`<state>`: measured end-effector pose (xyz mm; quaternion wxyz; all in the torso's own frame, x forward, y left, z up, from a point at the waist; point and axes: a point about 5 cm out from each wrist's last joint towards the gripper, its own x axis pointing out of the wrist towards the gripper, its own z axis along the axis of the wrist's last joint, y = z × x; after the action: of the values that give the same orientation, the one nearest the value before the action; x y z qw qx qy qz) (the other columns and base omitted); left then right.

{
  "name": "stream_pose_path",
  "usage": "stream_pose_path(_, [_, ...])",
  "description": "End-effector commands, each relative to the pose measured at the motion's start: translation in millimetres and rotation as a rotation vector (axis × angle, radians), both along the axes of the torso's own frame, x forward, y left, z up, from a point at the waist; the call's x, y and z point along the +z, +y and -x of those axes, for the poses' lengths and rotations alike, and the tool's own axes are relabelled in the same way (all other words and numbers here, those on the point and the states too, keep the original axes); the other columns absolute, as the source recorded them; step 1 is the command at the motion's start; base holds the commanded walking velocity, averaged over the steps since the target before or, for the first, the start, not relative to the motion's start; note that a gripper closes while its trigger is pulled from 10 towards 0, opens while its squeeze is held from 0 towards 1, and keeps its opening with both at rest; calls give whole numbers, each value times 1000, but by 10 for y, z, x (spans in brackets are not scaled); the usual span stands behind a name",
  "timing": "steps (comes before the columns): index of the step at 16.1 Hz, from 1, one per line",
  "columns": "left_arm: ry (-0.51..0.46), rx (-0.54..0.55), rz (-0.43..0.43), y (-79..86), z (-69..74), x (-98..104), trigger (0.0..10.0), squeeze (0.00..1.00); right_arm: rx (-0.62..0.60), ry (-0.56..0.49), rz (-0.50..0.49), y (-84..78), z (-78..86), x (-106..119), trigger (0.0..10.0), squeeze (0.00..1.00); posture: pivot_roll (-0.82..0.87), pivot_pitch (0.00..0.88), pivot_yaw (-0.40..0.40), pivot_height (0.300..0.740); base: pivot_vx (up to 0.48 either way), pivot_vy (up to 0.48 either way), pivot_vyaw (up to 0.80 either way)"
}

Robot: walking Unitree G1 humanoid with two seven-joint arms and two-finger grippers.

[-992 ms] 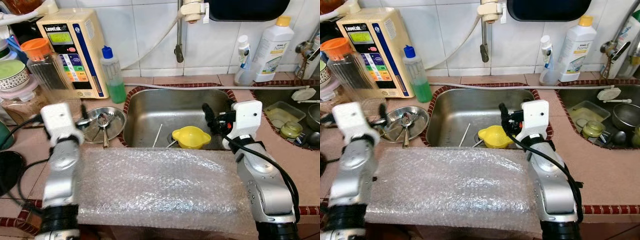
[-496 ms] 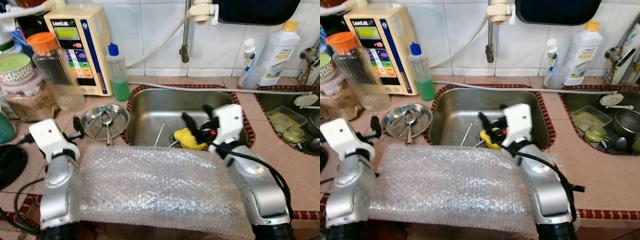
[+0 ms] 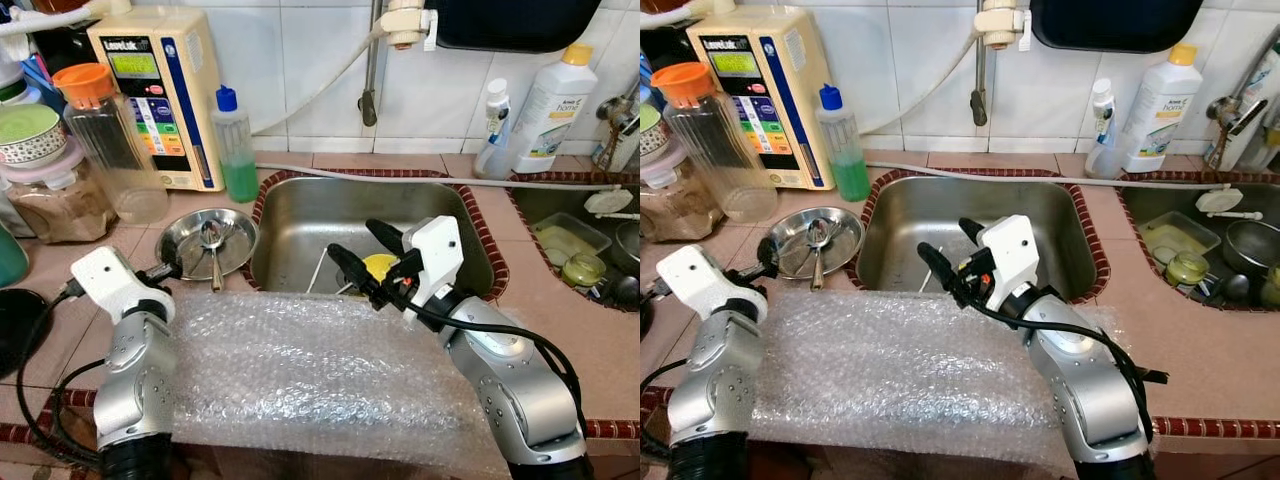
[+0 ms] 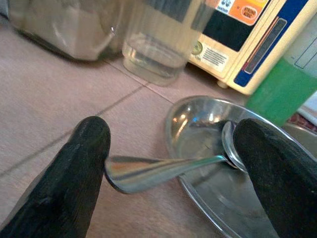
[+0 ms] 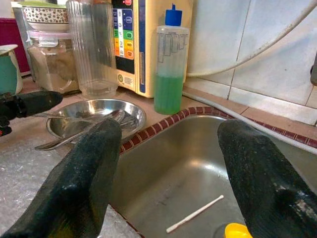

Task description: Kitchen organization

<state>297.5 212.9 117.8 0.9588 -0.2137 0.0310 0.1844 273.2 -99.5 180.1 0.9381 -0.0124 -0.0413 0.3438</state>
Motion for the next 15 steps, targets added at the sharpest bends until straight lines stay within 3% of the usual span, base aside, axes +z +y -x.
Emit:
stream_pose_path(1, [10,-3,39,-7,-20,-9,8627,0,6,-1,-13,-12,41,28,10000,0,51,0,52,740,0,0,0])
stream_pose_path(2, [14,0,49,-7,-22,-19,8118,0,6,2,-13,-13,47,20,10000,0,51,0,53,740,0,0,0])
stream_pose_path(3, [5,-2,77,-8,-57,-14,0,0,18,-12,3,-1,45,38,10000,0,44,0,58,740,0,0,0])
stream_pose_path(9, [-20,13,68,29,-93,34,0,0,5,-3,4,-58,43,34,10000,0,37,0,63,740,0,0,0])
stream_pose_path(15, [-63,66,-64,144,-87,219,0,0,-4,-7,4,-63,3,30,10000,0,59,0,60,740,0,0,0])
